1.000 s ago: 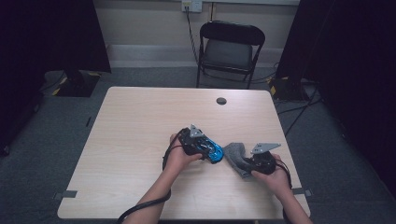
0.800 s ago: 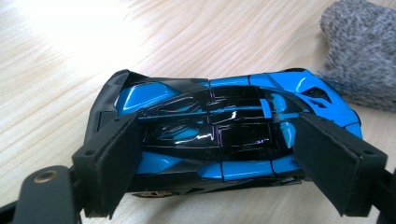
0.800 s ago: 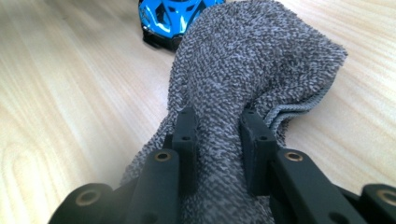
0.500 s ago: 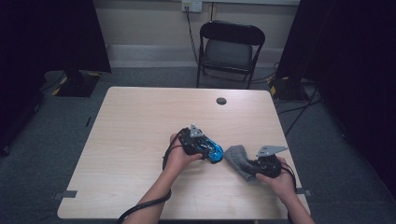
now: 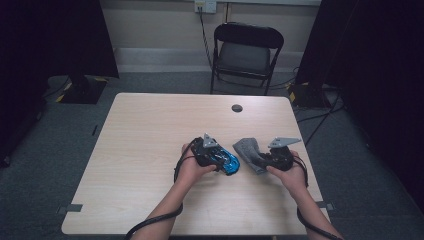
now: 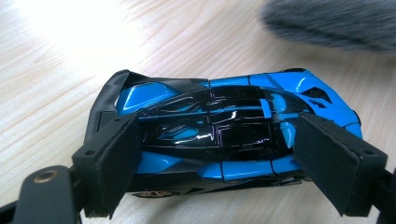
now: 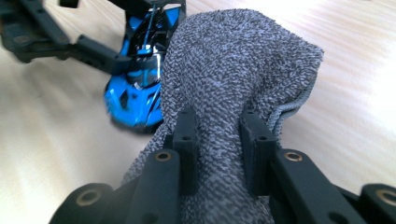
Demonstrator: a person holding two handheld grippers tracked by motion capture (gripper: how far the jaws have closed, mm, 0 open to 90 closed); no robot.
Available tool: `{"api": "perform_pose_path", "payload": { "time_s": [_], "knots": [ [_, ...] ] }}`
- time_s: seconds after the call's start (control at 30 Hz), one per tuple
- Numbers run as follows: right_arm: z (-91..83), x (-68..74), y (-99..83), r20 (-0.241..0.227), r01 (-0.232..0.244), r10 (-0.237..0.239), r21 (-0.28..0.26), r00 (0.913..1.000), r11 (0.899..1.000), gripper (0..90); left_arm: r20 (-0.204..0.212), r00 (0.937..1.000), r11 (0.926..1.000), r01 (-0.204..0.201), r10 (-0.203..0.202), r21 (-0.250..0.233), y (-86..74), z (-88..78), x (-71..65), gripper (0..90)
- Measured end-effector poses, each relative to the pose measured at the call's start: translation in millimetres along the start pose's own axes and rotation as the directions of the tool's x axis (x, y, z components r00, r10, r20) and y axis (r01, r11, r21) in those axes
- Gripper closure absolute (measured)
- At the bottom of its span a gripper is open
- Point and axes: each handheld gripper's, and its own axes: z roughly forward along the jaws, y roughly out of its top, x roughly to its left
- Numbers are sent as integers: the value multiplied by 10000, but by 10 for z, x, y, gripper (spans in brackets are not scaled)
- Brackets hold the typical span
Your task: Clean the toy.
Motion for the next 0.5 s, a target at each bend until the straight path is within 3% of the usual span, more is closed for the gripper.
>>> {"api": "perform_pose_path", "payload": {
  "time_s": [0.17, 0.5],
  "knots": [
    [182, -46, 163, 80, 156, -157, 85, 9998, 9998, 708, -2, 10000, 10000, 10, -10, 46, 6, 1, -3, 154],
    [500, -92, 321, 317, 305, -314, 278, 9990, 9991, 706, 2, 10000, 10000, 26, -26, 13, 3, 2, -4, 154]
  ]
}}
